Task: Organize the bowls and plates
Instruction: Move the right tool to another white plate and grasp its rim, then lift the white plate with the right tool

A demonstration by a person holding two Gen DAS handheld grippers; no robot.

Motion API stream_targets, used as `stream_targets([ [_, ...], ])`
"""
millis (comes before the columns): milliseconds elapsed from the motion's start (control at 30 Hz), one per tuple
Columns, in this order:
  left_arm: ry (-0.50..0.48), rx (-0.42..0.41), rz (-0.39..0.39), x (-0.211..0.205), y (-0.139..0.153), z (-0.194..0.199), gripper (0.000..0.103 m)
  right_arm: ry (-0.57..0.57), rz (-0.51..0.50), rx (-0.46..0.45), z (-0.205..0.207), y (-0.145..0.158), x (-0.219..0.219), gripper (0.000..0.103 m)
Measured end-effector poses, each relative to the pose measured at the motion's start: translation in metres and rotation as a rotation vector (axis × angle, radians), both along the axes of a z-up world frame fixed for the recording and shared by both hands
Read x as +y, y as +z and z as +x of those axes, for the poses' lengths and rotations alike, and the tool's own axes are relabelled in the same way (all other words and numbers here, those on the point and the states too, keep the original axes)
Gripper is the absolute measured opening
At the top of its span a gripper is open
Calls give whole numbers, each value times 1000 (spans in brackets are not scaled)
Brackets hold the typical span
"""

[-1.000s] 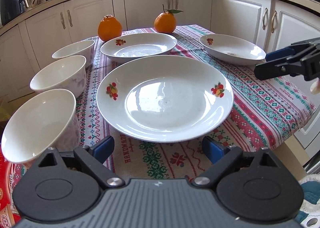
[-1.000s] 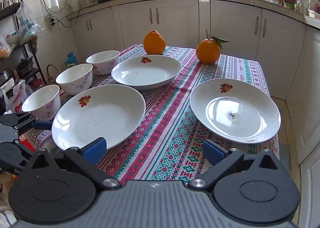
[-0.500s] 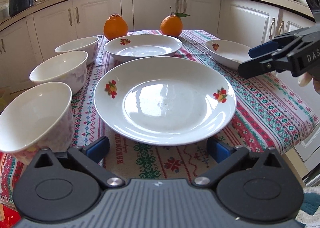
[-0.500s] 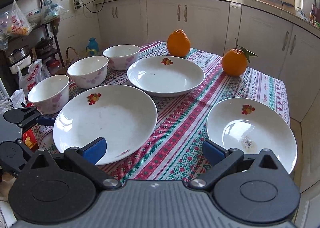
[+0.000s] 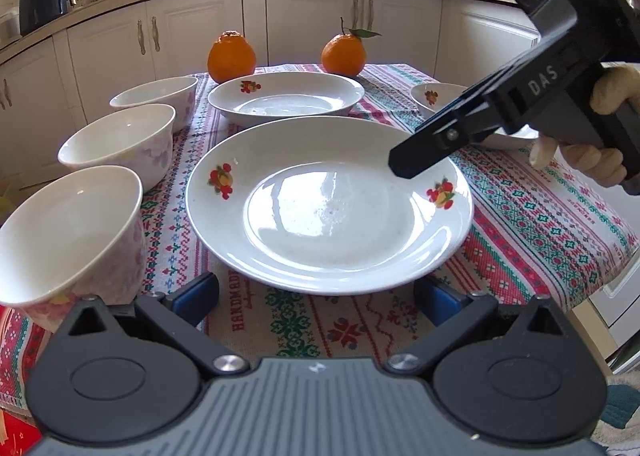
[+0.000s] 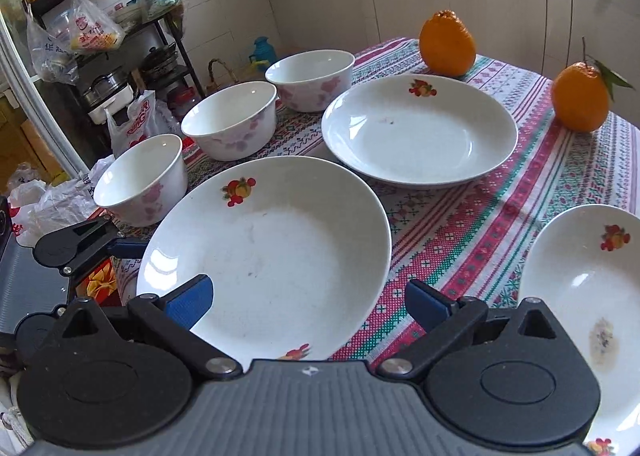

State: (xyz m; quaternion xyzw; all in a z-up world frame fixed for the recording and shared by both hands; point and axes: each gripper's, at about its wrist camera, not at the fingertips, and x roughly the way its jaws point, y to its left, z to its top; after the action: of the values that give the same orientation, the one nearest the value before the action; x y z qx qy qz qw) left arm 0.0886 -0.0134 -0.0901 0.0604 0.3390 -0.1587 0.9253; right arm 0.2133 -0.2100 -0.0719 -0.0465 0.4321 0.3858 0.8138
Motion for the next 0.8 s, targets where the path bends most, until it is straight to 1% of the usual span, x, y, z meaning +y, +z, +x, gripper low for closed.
stream_targets([
  [167, -9, -4, -1, 1, 0, -1, 103, 16, 26, 76, 22, -15, 5, 103],
  [233, -14, -4, -2, 2, 0, 0, 103, 29, 32, 90, 30, -18, 9, 103],
  [367, -24, 5, 2, 1, 1, 2, 103, 67, 24, 92, 41, -18, 19, 102],
  [467, -35, 6, 7, 1, 2, 3, 103, 95, 18, 89, 52, -17, 26, 97],
  [533, -39, 4, 9, 1, 2, 3, 103, 106, 24, 96, 58, -17, 29, 90],
  [633, -45, 4, 11, 0, 2, 3, 102, 116, 25, 107, 65, -16, 31, 84],
  [733, -49, 3, 11, 0, 2, 3, 102, 130, 20, 116, 66, -16, 32, 82],
  [800, -43, 0, 11, 0, 2, 3, 99, 136, 17, 119, 67, -15, 33, 82],
])
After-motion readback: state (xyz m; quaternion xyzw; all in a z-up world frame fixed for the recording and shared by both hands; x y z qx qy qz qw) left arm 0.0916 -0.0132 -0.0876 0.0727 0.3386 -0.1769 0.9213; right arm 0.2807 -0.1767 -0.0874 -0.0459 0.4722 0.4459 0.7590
